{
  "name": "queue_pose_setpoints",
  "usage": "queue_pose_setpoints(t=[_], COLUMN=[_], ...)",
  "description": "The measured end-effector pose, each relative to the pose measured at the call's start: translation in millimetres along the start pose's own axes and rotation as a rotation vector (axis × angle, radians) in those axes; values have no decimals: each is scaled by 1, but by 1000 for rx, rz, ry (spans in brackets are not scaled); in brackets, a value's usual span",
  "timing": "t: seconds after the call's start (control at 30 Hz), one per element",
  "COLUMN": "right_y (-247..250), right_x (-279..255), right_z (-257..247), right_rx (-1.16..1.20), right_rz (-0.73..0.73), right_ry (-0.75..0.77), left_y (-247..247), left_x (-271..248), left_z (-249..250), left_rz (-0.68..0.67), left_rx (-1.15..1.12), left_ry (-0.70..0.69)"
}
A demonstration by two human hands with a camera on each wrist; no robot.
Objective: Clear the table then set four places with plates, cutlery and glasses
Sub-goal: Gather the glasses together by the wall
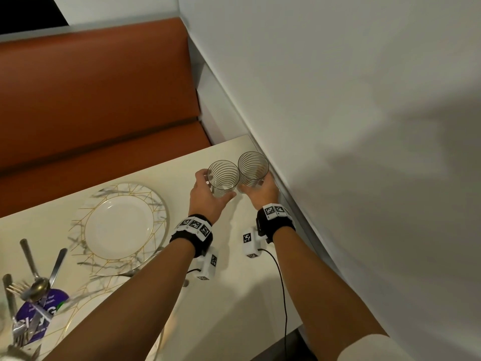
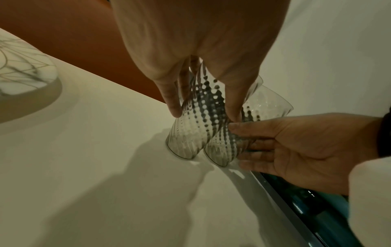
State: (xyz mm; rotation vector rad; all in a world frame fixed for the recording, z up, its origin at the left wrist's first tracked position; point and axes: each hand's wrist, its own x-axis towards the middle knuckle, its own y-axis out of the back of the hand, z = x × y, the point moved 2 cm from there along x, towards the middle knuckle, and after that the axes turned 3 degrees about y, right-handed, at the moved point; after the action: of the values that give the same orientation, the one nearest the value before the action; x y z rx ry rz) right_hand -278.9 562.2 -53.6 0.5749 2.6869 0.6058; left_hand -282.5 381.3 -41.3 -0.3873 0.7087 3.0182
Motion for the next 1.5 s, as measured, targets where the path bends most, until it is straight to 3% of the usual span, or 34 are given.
queue_pose_setpoints(t=[0.23,0.47,0.67,1.07,1.2,1.3,1.4,1.5], right_y=[-1,-32,-85,-279,-340,-376,-407,-426], right_x=[-25,-102,-188,-384,-434,-459,-467,-466], right_z=[30,27,-19,-137,-173,-194,-202,-199], right_rx=[-129,-179,-202,-131,-349,-563,-787,-920], right_rz=[-105,-123,-268,-664,-801,-771,-762,-802], right_ry=[-134,-41,156,504,825,1034,1086,1041], left_y=[13,86,172,382,432,461,489,513], left_x=[-21,-92,-154,-274,-308,-328,-345,-354], left_z=[-17,-76,-117,-244,-285,-304,-313,-323], left_rz=[-88,-58,35,333,399,463,577,741], left_rx=[118,170,65,9,19,49,118,71], left_ry=[84,26,15,158,225,321,485,541])
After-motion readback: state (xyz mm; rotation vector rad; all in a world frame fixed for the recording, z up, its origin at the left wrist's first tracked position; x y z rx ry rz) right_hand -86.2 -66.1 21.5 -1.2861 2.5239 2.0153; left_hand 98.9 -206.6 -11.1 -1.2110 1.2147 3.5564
